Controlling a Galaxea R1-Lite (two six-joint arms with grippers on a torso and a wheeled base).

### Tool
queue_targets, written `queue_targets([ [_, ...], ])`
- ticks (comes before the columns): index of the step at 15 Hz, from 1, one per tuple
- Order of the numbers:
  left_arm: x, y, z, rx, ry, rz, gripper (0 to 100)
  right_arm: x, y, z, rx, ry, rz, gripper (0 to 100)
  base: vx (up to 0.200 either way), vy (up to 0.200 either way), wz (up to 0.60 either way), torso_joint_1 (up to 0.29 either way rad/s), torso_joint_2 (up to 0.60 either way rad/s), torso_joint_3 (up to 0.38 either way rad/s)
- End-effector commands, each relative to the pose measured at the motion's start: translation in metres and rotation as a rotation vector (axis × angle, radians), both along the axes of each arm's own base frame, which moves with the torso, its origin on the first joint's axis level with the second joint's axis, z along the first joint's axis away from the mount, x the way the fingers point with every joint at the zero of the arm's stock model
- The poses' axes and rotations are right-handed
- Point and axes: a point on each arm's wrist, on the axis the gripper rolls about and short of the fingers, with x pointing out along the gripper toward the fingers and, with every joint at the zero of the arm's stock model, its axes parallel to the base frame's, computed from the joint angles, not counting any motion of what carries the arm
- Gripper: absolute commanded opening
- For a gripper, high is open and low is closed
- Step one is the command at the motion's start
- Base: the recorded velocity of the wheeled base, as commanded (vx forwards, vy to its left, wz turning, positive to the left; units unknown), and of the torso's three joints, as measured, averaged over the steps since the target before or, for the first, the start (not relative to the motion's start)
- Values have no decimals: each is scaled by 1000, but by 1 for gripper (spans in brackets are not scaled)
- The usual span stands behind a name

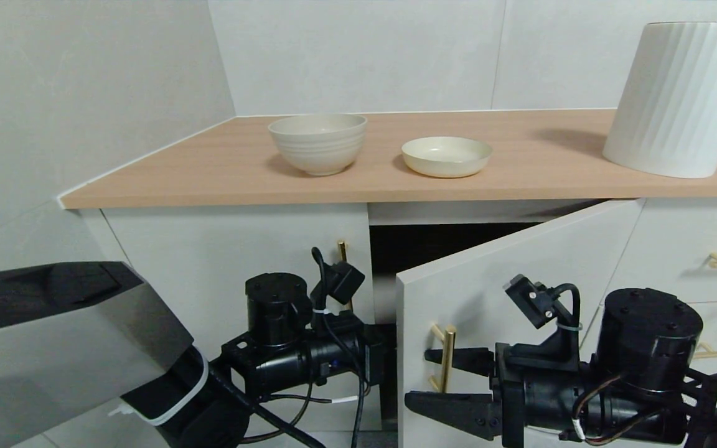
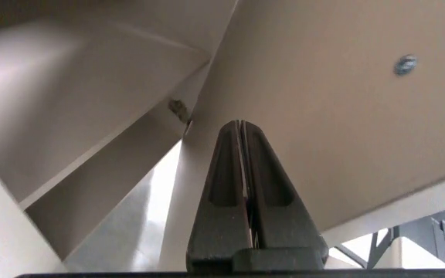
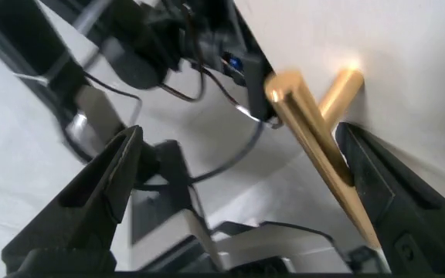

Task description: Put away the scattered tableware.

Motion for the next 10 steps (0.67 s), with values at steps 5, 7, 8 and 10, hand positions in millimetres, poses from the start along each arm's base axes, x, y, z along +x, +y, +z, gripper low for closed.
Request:
queue_targets([
  [5,-2,-4,4,-9,-12,-14,0,10,-25,12,-21,-127,-194,100,0,0,0,0,0,0],
  [7,-2,-5,5,-14,-6,-13,0,-6,-37,17,-43,-103,-195,100,0,0,0,0,0,0],
  [8,-3,-5,6,-19,-1,-15,0,-9,-40,18,-47,-99,-196,100,0,0,0,0,0,0],
  [10,-6,-5,14,-60,38,-9,0,-31,-54,24,-58,-96,-193,100,0,0,0,0,0,0],
])
